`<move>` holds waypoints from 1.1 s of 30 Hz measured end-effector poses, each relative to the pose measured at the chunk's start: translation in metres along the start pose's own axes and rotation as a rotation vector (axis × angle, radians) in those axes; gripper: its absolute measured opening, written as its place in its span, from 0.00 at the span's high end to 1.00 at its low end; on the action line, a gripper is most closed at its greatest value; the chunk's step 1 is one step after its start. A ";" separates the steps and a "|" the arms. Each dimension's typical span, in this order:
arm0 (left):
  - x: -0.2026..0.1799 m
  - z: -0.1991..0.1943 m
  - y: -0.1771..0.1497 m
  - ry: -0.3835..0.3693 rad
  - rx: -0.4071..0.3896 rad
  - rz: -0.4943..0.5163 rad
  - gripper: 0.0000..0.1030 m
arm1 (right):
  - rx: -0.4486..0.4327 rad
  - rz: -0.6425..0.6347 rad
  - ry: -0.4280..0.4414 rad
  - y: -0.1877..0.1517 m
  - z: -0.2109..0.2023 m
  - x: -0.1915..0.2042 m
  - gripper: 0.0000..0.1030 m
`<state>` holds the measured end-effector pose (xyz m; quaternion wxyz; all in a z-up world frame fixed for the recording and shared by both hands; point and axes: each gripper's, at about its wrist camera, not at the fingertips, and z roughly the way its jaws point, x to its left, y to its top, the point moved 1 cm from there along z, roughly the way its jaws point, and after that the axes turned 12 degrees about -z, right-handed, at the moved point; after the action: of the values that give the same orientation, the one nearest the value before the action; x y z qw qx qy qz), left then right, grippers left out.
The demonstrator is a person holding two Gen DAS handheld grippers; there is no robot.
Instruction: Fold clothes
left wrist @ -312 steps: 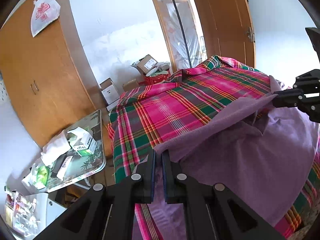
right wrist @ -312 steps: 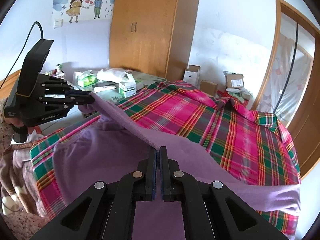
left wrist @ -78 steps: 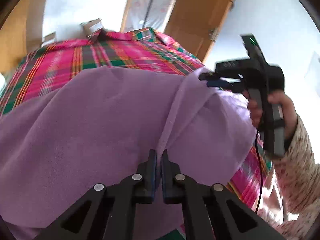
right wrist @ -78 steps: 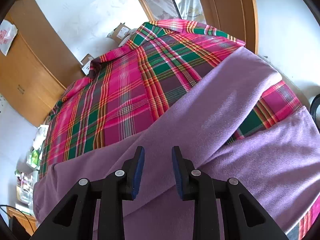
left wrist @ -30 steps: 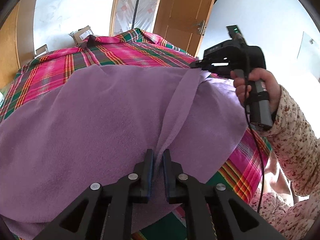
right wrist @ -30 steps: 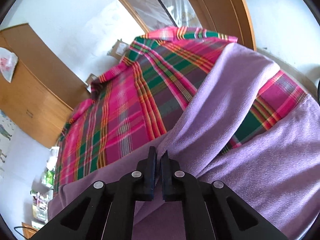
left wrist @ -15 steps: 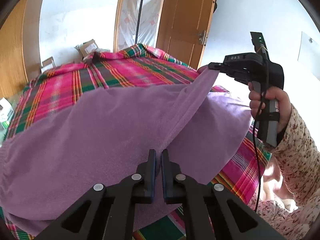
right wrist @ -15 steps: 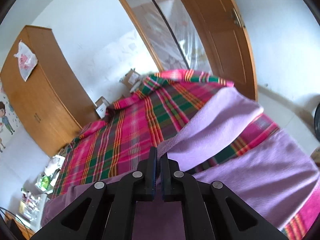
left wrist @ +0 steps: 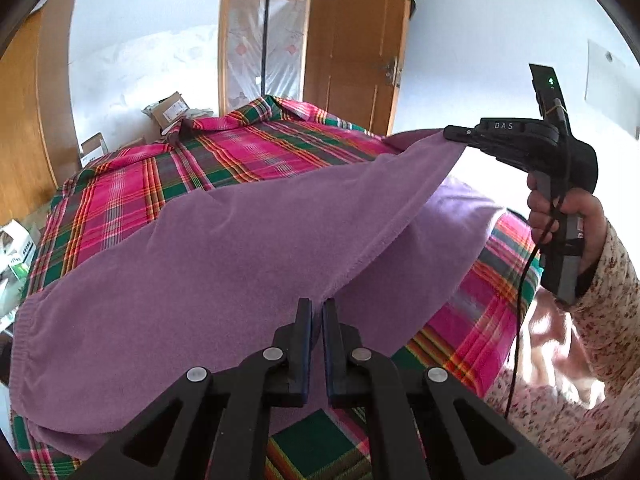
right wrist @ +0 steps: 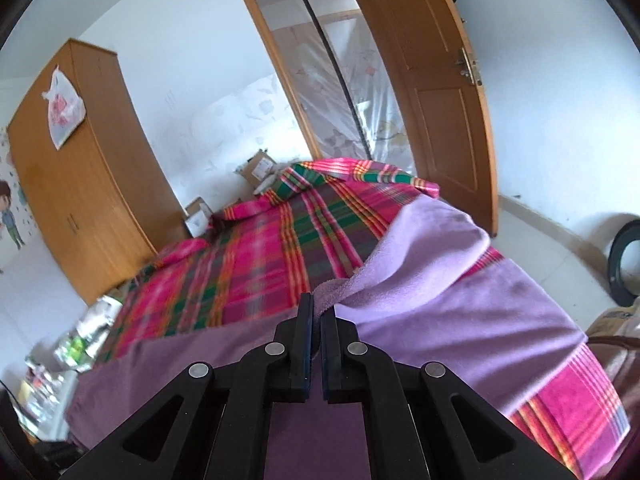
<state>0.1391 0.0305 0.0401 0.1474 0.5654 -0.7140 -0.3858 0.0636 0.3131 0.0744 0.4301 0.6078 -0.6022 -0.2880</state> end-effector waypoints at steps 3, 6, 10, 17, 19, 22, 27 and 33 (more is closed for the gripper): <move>-0.003 0.001 -0.005 0.008 0.016 0.018 0.95 | 0.012 0.009 -0.003 -0.012 -0.003 -0.006 0.97; -0.003 0.006 -0.012 0.010 0.038 0.013 0.95 | 0.034 0.026 -0.007 -0.025 -0.002 -0.012 0.97; -0.005 0.014 -0.021 0.037 0.073 0.038 0.95 | 0.068 0.037 -0.018 -0.043 0.000 -0.017 0.97; -0.003 0.019 -0.029 0.044 0.104 0.032 0.95 | 0.135 0.045 -0.045 -0.068 0.008 -0.024 0.97; -0.002 0.022 -0.031 0.045 0.116 0.027 0.95 | 0.153 0.035 -0.057 -0.072 0.010 -0.024 0.97; -0.002 0.020 -0.033 0.043 0.117 0.018 0.94 | 0.177 0.024 -0.067 -0.078 0.014 -0.023 0.97; 0.002 0.010 -0.036 0.025 0.115 0.004 0.91 | 0.193 0.035 -0.064 -0.082 0.013 -0.029 0.96; 0.046 -0.018 -0.035 0.045 0.064 -0.177 0.91 | 0.188 0.030 -0.080 -0.084 0.012 -0.026 0.96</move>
<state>0.1603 -0.0211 0.0163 0.1106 0.6391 -0.6697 -0.3616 0.0906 0.3289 -0.0086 0.3508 0.6245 -0.6523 -0.2477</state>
